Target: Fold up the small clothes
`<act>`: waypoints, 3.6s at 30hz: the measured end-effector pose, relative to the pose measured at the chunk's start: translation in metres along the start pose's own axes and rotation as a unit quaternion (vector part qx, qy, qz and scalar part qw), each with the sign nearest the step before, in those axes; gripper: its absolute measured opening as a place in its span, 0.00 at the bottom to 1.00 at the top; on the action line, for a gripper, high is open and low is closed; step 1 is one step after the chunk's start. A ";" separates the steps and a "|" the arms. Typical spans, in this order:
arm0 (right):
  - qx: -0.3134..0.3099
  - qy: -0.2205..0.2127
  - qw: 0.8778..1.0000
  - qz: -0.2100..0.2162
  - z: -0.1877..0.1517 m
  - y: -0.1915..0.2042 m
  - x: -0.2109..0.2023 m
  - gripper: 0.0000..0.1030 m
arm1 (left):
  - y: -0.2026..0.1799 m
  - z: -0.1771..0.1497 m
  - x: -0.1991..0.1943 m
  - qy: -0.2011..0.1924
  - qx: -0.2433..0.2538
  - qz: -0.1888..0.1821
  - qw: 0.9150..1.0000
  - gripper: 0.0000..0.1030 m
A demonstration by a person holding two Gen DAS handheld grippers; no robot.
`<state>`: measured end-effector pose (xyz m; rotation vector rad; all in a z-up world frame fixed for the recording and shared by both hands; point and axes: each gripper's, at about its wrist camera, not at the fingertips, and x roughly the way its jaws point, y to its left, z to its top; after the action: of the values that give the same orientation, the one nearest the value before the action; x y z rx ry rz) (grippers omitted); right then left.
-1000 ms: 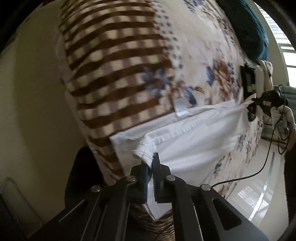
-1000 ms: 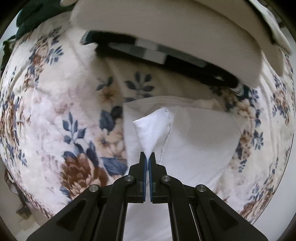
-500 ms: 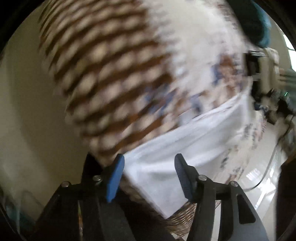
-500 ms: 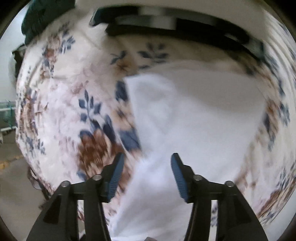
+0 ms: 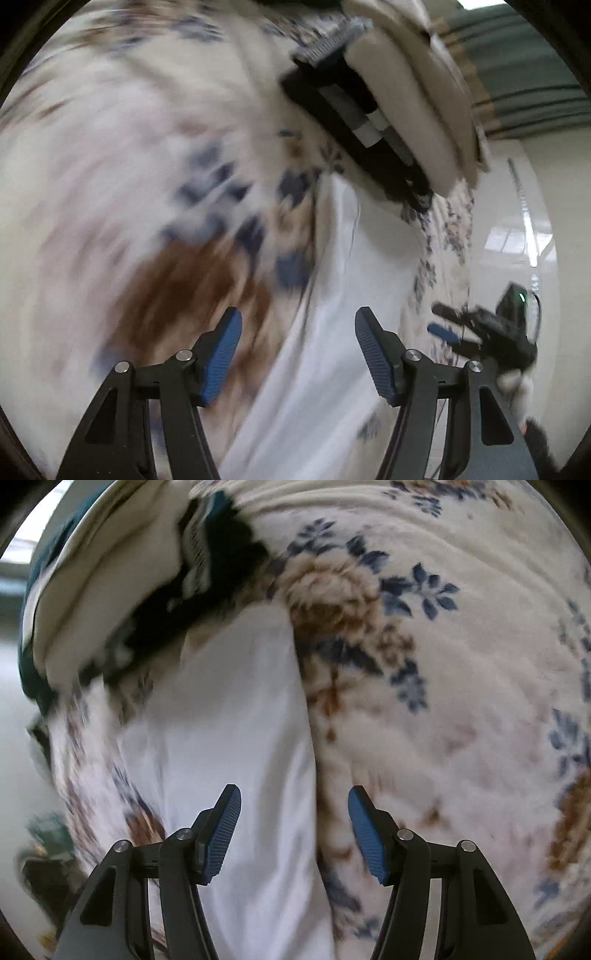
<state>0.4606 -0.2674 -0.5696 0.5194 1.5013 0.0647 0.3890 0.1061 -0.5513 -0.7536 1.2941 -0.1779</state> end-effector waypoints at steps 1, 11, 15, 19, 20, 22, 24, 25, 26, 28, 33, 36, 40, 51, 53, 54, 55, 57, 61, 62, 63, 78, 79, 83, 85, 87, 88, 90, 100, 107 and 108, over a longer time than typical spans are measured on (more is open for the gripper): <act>0.007 -0.003 1.000 0.013 0.008 -0.004 0.004 0.61 | -0.004 0.013 0.014 0.010 0.000 0.000 1.000 0.59; -0.007 0.019 0.999 0.034 0.082 0.001 0.065 0.04 | -0.039 0.086 0.109 0.026 0.071 0.035 0.997 0.05; 0.018 -0.010 1.000 0.020 0.100 -0.005 0.063 0.01 | -0.031 0.097 0.121 0.041 0.063 0.034 0.997 0.06; 0.029 0.024 0.995 0.087 0.108 -0.013 0.064 0.13 | -0.027 0.099 0.105 0.059 0.053 0.010 0.997 0.25; 0.025 0.031 0.994 0.105 0.108 -0.014 0.063 0.34 | -0.025 0.098 0.100 0.058 0.050 -0.003 0.997 0.48; 0.018 0.045 0.989 0.137 0.105 -0.017 0.063 0.60 | -0.019 0.095 0.092 0.051 0.037 -0.047 0.997 0.70; 0.009 0.066 0.986 0.152 0.105 -0.017 0.073 0.61 | -0.015 0.093 0.097 0.056 0.036 -0.058 0.996 0.70; 0.006 0.076 0.985 0.152 0.104 -0.017 0.080 0.61 | -0.014 0.093 0.102 0.059 0.043 -0.056 0.996 0.70; 0.003 0.082 0.985 0.151 0.104 -0.018 0.084 0.61 | -0.016 0.095 0.108 0.059 0.049 -0.053 0.996 0.70; -0.006 0.088 0.985 0.149 0.105 -0.014 0.097 0.61 | -0.024 0.099 0.116 0.053 0.059 -0.053 0.995 0.71; -0.027 0.079 0.981 0.176 0.106 0.005 0.113 0.61 | -0.053 0.103 0.116 0.000 0.139 -0.005 0.990 0.55; -0.040 0.079 0.983 0.161 0.106 0.016 0.115 0.26 | -0.049 0.104 0.112 -0.007 0.165 0.033 0.986 0.10; -0.062 0.067 0.984 0.152 0.105 0.030 0.112 0.07 | -0.039 0.106 0.100 -0.010 0.135 -0.006 0.991 0.08; -0.097 0.013 0.977 0.188 0.059 0.048 0.047 0.03 | -0.067 0.077 0.020 -0.033 0.159 -0.070 0.984 0.07; -0.107 0.005 0.975 0.196 0.042 0.047 0.028 0.03 | -0.066 0.061 -0.004 -0.035 0.167 -0.078 0.982 0.07; -0.111 0.001 0.973 0.200 0.028 0.047 0.017 0.03 | -0.063 0.051 -0.017 -0.030 0.169 -0.085 0.982 0.07; -0.114 0.000 0.972 0.204 0.016 0.047 0.010 0.03 | -0.058 0.041 -0.028 -0.026 0.168 -0.087 0.982 0.07; -0.111 -0.001 0.971 0.211 -0.015 0.041 -0.005 0.03 | -0.054 0.019 -0.037 -0.013 0.163 -0.092 0.982 0.10; -0.103 0.041 0.974 0.198 -0.083 0.012 -0.013 0.16 | -0.024 -0.030 -0.051 0.041 0.123 -0.085 0.988 0.41; -0.100 0.056 0.974 0.197 -0.099 -0.005 -0.016 0.27 | -0.010 -0.046 -0.056 0.052 0.112 -0.078 0.989 0.62; -0.097 0.070 0.974 0.193 -0.114 -0.012 -0.016 0.35 | -0.002 -0.057 -0.056 0.059 0.102 -0.073 0.990 0.66; 0.174 0.066 0.960 0.210 -0.184 -0.103 0.037 0.59 | 0.057 -0.060 -0.007 0.078 -0.034 -0.047 0.995 0.66; 0.186 0.071 0.955 0.218 -0.182 -0.101 0.046 0.59 | 0.056 -0.056 0.002 0.081 -0.042 -0.052 0.994 0.66; 0.193 0.074 0.956 0.208 -0.178 -0.086 0.064 0.30 | 0.038 -0.054 0.012 0.063 -0.020 -0.016 0.998 0.07; 0.166 0.058 0.968 0.177 -0.177 -0.075 0.056 0.14 | 0.025 -0.059 0.003 0.053 0.002 -0.004 0.999 0.06; 0.149 0.042 0.974 0.165 -0.177 -0.062 0.045 0.10 | 0.016 -0.066 -0.010 0.039 0.016 0.002 0.999 0.06; 0.143 0.036 0.976 0.160 -0.177 -0.060 0.039 0.10 | 0.012 -0.071 -0.020 0.036 0.018 -0.001 0.999 0.06; 0.134 0.029 0.979 0.153 -0.177 -0.059 0.029 0.09 | 0.010 -0.077 -0.025 0.039 0.017 0.000 0.999 0.06; 0.046 0.099 0.994 0.024 -0.180 -0.065 0.034 0.34 | 0.028 -0.102 -0.027 0.081 0.044 0.061 0.994 0.45; -0.003 -0.010 0.999 0.035 -0.165 -0.035 -0.012 0.44 | -0.012 -0.097 -0.038 0.037 0.131 0.039 0.990 0.57; -0.003 -0.008 0.999 0.054 -0.164 -0.030 -0.009 0.44 | -0.014 -0.097 -0.032 0.041 0.136 0.045 0.989 0.57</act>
<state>0.2947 -0.2504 -0.5699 0.5943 1.4557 0.1487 0.2949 0.0731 -0.5249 -0.4584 1.3453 -0.3085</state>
